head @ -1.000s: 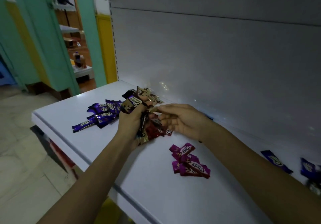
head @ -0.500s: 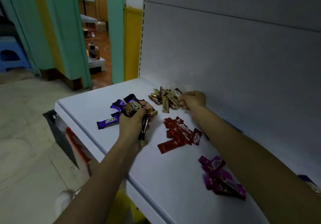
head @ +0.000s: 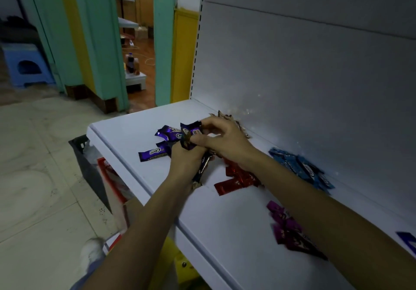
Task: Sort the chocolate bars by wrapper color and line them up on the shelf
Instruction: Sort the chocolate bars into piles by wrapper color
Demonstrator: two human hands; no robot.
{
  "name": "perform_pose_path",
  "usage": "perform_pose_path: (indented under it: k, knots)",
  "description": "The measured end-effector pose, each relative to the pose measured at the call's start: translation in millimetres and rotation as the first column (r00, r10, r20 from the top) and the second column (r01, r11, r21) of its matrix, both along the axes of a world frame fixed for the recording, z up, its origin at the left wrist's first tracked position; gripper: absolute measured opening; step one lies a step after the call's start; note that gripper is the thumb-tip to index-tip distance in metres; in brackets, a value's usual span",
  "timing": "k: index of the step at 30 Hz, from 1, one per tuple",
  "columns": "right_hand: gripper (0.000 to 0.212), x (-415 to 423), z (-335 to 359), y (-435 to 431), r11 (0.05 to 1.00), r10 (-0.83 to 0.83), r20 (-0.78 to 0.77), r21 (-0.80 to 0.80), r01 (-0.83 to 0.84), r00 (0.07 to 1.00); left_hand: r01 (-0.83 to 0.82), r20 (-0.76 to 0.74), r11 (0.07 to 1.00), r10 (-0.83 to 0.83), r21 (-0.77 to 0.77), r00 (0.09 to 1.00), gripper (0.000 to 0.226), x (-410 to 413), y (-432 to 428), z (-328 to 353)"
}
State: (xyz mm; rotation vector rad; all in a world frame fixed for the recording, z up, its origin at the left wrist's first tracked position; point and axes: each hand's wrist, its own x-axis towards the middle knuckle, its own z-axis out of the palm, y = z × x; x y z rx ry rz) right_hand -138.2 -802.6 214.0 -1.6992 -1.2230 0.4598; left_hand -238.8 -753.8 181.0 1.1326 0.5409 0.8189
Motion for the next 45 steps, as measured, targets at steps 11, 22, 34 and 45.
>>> perform_pose_path:
  k: [11,22,34,45]
  knots:
    - [0.003,24,1,32,0.916,-0.373,-0.473,-0.047,0.399,0.799,-0.114,0.078,0.979,0.128,-0.169,0.989,0.022,-1,4,-3]
    - [0.019,23,-24,62,0.905,-0.396,0.134,-0.11,0.411,0.908,-0.207,0.115,0.904,0.267,-0.374,0.957,0.02,0,9,-4]
    - [0.009,0,17,-20,0.98,-0.193,-0.249,-0.091,0.176,0.949,-0.109,0.043,0.986,0.115,-0.124,0.992,0.013,1,4,-6]
    - [0.02,96,-16,14,0.773,-0.626,-0.089,-0.199,0.602,0.775,-0.048,0.01,0.999,0.048,-0.021,0.999,0.017,0,4,-7]
